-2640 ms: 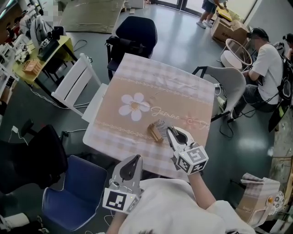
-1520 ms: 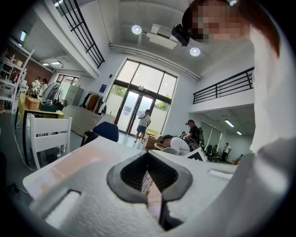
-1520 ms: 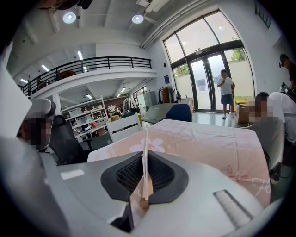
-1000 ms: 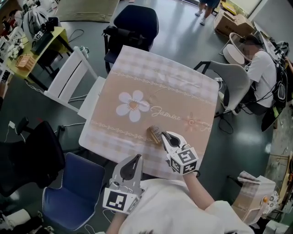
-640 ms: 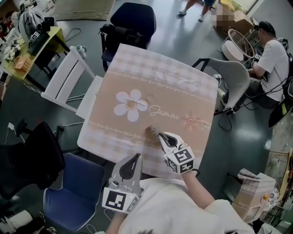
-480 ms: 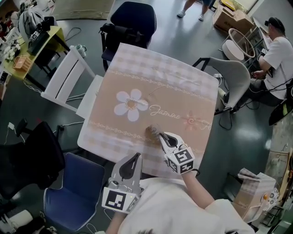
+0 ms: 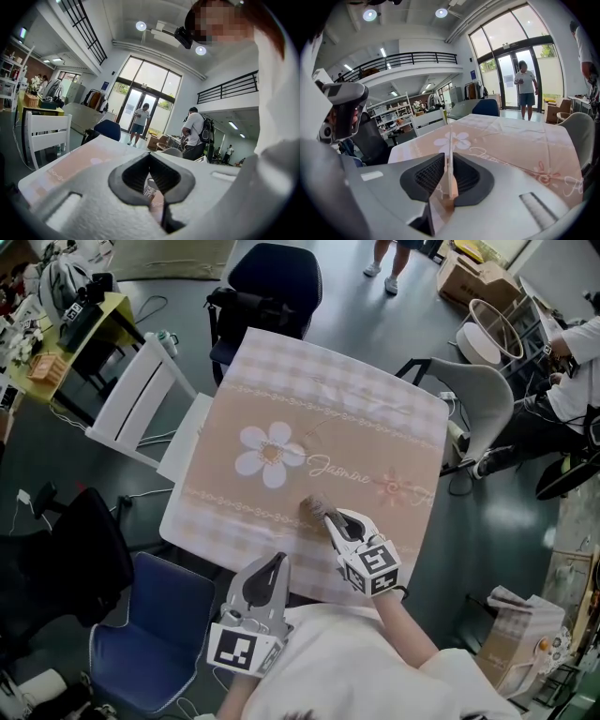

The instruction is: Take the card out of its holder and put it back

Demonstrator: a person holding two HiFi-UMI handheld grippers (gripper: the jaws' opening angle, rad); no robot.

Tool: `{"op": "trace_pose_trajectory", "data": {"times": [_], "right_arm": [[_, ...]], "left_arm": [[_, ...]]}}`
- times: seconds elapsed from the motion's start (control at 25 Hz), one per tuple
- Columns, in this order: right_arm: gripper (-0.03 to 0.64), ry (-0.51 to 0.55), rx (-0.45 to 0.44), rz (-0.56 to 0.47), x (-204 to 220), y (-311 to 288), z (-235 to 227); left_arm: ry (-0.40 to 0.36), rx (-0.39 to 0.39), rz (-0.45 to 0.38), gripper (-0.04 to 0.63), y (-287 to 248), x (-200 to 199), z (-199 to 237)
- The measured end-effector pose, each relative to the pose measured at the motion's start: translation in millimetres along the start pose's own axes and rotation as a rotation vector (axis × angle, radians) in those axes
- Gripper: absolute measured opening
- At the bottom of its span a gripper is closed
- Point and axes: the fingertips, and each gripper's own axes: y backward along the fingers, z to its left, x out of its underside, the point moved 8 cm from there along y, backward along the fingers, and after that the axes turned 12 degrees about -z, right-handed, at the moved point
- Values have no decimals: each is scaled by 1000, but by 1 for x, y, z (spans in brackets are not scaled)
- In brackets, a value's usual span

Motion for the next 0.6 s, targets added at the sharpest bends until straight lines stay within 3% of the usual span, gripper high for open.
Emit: {"op": "trace_pose_trajectory", "data": {"times": [0.12,0.4,0.6], "right_arm": [[89,-8,-1,-44,-11,2,0],[84,-5,34,-174,-49,29,-3],[40,-9,71,-273,-71,64,2]], "left_arm": [[-7,-19,-7,0,5,-2,4],[-40,-56,-36,0,18,-12,11],[-76,-48,-61,0,27,-20,8]]}}
